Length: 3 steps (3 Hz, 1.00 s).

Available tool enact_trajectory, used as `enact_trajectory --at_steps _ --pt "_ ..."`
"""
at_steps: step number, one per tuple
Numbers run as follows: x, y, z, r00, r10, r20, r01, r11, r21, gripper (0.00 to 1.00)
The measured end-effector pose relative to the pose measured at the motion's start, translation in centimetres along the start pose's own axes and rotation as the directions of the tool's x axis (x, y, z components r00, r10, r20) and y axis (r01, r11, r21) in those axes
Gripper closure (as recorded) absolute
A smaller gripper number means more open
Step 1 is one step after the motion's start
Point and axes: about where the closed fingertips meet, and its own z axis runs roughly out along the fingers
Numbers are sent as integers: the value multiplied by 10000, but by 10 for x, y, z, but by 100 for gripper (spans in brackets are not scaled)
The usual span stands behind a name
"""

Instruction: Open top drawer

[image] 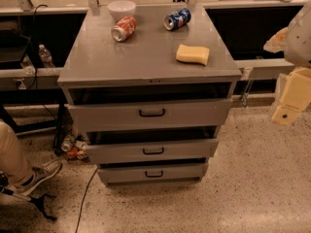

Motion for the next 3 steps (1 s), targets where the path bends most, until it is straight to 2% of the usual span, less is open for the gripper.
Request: enact_trajectory --at_steps 1,2,3 --pt "-2 0 1 10000 -39 46 39 9999 101 0" --pt "-10 -1 20 9983 -457 374 451 9989 159 0" --pt "-28 -1 56 9892 -1142 919 1134 9935 131 0"
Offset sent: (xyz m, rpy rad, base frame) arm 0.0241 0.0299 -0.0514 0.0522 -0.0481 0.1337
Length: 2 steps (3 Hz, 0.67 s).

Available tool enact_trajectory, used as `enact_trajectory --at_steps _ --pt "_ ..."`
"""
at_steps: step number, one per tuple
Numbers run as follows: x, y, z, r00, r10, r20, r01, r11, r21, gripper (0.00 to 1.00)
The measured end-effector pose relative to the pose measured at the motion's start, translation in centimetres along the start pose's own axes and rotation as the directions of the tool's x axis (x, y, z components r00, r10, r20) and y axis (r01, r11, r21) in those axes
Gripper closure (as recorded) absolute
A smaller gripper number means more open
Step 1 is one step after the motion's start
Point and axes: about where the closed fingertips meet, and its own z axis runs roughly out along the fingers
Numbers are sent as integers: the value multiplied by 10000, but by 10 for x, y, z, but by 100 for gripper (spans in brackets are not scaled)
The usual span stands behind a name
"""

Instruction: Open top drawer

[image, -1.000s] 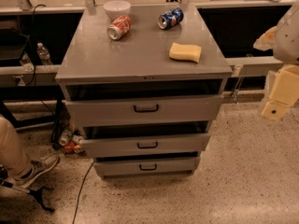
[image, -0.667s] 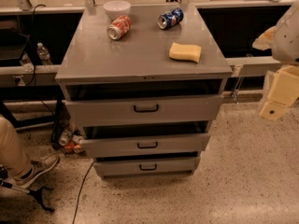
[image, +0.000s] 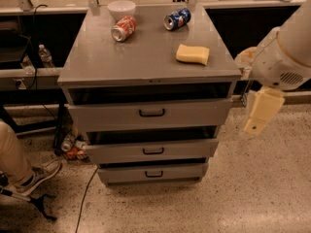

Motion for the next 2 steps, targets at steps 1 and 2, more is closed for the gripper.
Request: enact_trajectory --at_steps 1,2 --pt "-13 -4 52 9978 -306 589 325 9989 -330 0" --pt "-9 -3 71 9974 -392 599 407 9989 -246 0"
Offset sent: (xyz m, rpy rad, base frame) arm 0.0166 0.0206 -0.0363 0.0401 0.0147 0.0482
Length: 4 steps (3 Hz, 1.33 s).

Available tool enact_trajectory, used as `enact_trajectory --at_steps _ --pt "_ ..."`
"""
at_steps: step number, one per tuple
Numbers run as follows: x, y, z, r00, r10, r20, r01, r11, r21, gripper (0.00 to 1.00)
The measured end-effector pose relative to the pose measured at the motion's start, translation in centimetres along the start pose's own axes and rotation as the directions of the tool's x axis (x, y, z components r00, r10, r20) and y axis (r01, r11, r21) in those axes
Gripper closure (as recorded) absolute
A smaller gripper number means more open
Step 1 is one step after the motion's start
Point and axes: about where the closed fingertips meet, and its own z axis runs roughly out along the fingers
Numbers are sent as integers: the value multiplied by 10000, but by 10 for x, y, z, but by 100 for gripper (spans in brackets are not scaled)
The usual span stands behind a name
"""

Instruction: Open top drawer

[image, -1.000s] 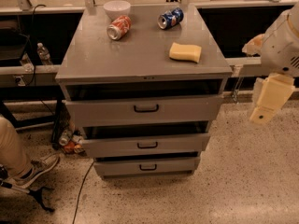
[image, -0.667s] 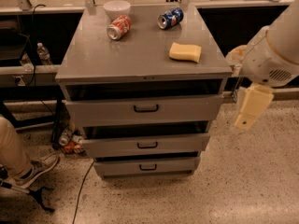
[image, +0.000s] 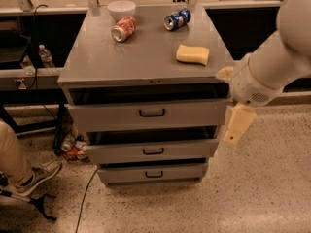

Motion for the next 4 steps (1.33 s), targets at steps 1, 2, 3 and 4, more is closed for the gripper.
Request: enact_trajectory --at_steps 1,2,3,4 --pt "10 -5 29 9994 -255 -245 258 9996 143 0" --pt "15 -11 65 9963 -526 -677 544 9982 248 0" --pt "27 -21 100 9924 -556 -1095 607 9972 441 0" --pt "39 -41 136 9916 -406 -1224 506 9956 795 0"
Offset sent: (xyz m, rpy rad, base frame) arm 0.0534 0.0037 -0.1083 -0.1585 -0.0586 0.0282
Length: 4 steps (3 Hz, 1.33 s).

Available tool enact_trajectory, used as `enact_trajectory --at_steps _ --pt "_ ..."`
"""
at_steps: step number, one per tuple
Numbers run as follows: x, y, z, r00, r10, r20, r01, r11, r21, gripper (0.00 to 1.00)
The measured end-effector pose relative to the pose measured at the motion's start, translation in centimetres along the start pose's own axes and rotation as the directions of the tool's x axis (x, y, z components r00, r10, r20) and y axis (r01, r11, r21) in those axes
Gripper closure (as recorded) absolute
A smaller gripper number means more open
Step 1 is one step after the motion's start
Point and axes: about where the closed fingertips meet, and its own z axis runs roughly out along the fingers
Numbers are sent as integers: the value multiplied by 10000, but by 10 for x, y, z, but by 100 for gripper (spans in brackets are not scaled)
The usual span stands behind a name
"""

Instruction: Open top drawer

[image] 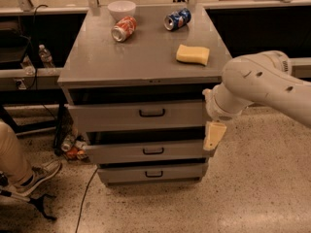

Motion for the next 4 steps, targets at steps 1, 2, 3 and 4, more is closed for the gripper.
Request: enact_trajectory --at_steps 1,2,3,4 --pt "2 -12 23 9999 77 65 -78 9998 206 0" --pt "-4 -27 53 9997 -13 263 7 9997 257 0" --pt "-13 -36 71 9990 -211 391 202 9995 253 0" --pt "-23 -47 84 9975 -413 579 399 9989 240 0"
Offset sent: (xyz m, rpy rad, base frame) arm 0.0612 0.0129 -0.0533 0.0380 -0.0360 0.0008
